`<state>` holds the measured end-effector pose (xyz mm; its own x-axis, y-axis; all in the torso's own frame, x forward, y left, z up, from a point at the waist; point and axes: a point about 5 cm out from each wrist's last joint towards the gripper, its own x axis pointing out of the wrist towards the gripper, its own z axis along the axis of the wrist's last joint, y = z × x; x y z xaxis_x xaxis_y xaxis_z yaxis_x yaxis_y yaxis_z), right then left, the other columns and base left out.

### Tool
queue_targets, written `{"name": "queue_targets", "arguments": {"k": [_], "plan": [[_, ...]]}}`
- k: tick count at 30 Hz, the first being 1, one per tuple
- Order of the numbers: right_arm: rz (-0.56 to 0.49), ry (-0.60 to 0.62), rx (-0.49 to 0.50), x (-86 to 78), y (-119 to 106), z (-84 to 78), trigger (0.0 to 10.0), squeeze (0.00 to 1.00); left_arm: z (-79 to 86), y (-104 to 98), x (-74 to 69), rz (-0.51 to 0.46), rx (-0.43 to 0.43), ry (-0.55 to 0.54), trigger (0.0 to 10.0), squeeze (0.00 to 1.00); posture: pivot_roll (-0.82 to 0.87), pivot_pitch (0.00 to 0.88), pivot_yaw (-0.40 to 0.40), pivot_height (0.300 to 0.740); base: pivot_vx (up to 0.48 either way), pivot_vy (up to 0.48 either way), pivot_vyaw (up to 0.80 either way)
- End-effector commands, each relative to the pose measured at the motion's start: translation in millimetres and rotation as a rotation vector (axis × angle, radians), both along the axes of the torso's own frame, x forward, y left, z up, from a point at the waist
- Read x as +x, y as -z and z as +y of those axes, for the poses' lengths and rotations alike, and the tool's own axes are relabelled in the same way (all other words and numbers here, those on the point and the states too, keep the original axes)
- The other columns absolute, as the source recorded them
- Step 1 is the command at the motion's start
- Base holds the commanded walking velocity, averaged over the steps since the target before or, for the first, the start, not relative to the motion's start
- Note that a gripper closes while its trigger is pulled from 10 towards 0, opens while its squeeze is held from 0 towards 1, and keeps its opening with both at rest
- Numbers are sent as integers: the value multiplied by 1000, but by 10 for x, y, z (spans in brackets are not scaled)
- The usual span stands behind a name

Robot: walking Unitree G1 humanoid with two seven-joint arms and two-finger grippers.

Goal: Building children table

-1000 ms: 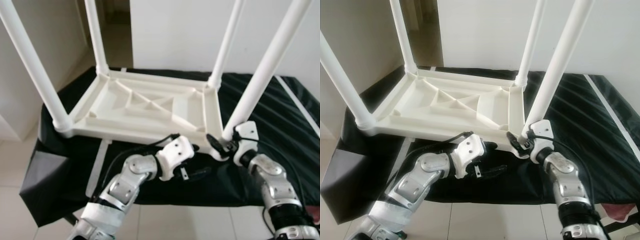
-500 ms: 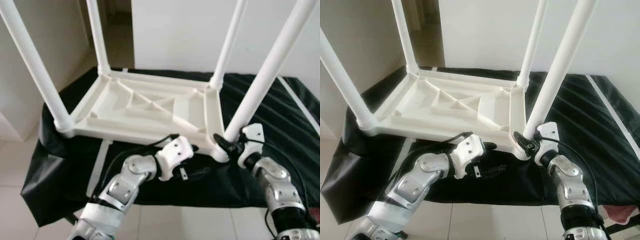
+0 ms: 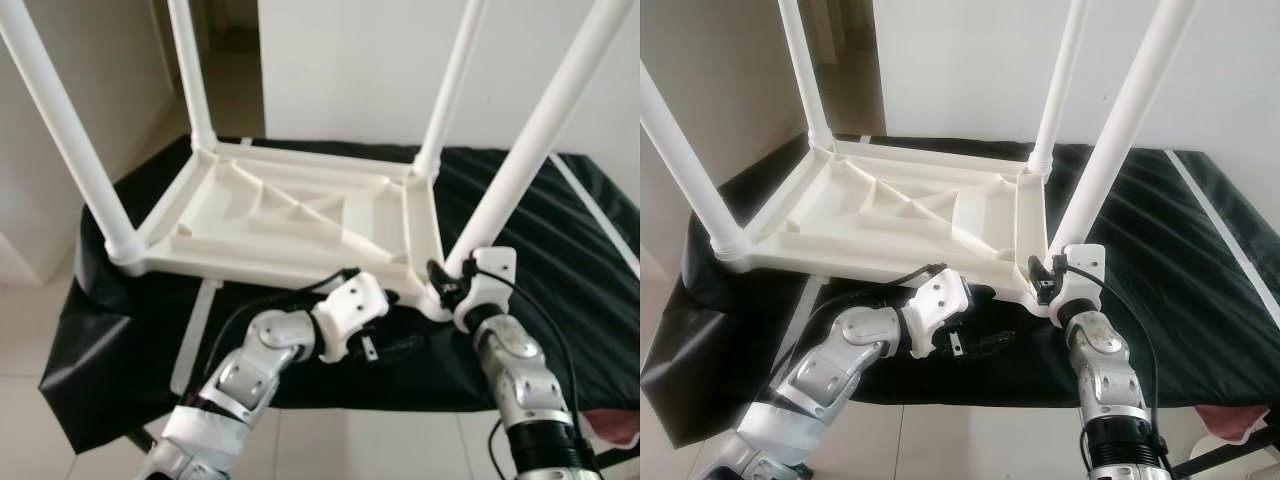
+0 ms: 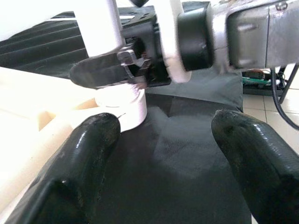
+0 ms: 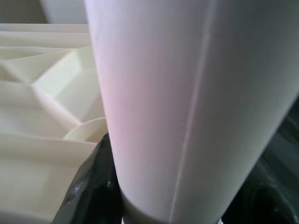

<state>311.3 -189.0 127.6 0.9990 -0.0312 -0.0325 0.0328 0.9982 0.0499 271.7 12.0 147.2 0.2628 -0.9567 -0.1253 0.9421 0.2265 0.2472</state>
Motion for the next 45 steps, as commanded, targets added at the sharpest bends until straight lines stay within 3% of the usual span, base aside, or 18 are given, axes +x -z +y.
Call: {"name": "queue_targets", "arguments": {"k": [1, 6, 9, 12, 13, 22, 23, 33, 45], "plan": [[53, 120, 13, -5, 38, -71, 10000, 0, 1, -6, -21, 2, -1, -3, 10000, 0, 21, 0, -27, 740, 0, 0, 0], [63, 246, 11, -11, 36, -65, 10000, 0, 33, 22, -31, 5, 8, -5, 10000, 0, 24, 0, -30, 740, 0, 0, 0], [79, 366, 37, -24, 59, 31, 10000, 0, 45, 28, -30, 8, 8, -13, 10000, 0, 32, 0, -37, 740, 0, 0, 0], [77, 397, 48, -27, 61, 61, 10000, 0, 46, 27, -28, 8, 8, -15, 10000, 0, 32, 0, -37, 740, 0, 0, 0], [77, 467, 106, -19, 53, 163, 10000, 0, 43, 22, -22, 7, 5, -22, 10000, 0, 49, 0, -49, 740, 0, 0, 0], [53, 471, 60, -46, 13, 223, 10000, 0, 62, 39, -32, 4, 16, -20, 10000, 0, 49, 0, -48, 740, 0, 0, 0], [43, 466, 72, -46, 3, 221, 10000, 965, 62, 31, -23, 3, 14, -23, 10000, 0, 48, 0, -47, 740, 0, 0, 0], [-58, 414, 64, -29, -121, 192, 10000, 1000, 42, 24, -26, 1, 11, -18, 10000, 0, 42, 0, -40, 740, 0, 0, 0], [-109, 187, 84, -122, -84, 116, 10000, 1000, 28, 20, -9, -4, 9, -17, 10000, 0, 33, 0, -41, 740, 0, 0, 0]]}}
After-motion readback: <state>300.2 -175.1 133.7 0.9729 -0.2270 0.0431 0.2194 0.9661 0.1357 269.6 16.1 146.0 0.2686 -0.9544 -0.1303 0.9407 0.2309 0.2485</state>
